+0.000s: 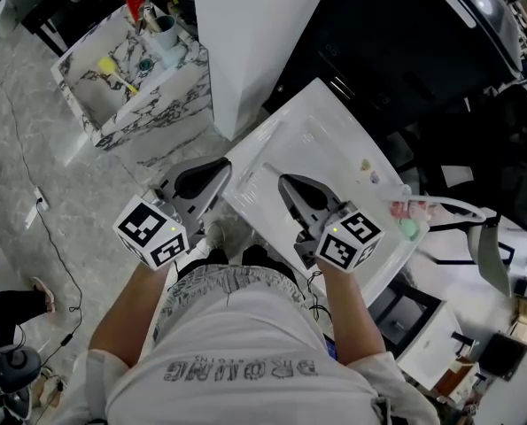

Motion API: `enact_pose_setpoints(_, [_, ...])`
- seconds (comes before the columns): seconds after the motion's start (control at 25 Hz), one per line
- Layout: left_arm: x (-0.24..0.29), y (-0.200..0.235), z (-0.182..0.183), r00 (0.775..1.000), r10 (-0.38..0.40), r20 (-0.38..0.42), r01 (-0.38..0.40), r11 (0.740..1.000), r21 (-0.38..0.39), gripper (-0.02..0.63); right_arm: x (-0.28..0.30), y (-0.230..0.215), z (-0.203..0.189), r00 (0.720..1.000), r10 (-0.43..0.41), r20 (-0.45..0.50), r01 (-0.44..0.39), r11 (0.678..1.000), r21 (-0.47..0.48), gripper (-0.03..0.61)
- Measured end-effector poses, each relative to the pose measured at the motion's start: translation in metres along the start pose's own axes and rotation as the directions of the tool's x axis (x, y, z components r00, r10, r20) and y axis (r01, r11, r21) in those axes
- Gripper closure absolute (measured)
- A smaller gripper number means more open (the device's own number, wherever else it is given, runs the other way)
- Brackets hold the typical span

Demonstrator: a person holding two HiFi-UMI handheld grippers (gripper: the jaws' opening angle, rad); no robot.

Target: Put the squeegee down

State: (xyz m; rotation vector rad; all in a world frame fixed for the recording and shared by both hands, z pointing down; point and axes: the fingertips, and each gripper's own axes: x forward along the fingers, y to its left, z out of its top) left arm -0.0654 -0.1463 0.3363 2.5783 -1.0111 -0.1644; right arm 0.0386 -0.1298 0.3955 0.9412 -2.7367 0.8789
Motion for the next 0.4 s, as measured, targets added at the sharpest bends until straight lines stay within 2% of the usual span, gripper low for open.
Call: enact_pose_setpoints(0.4, [0.0012, -0.0027, 0.0008, 1.000, 0.010, 0.003, -0.010, 1.000, -0.007, 0.577, -0.0040, 0.0000, 0.0030, 1.000, 0.001, 0.000, -0.001, 1.000, -0.012, 0.572])
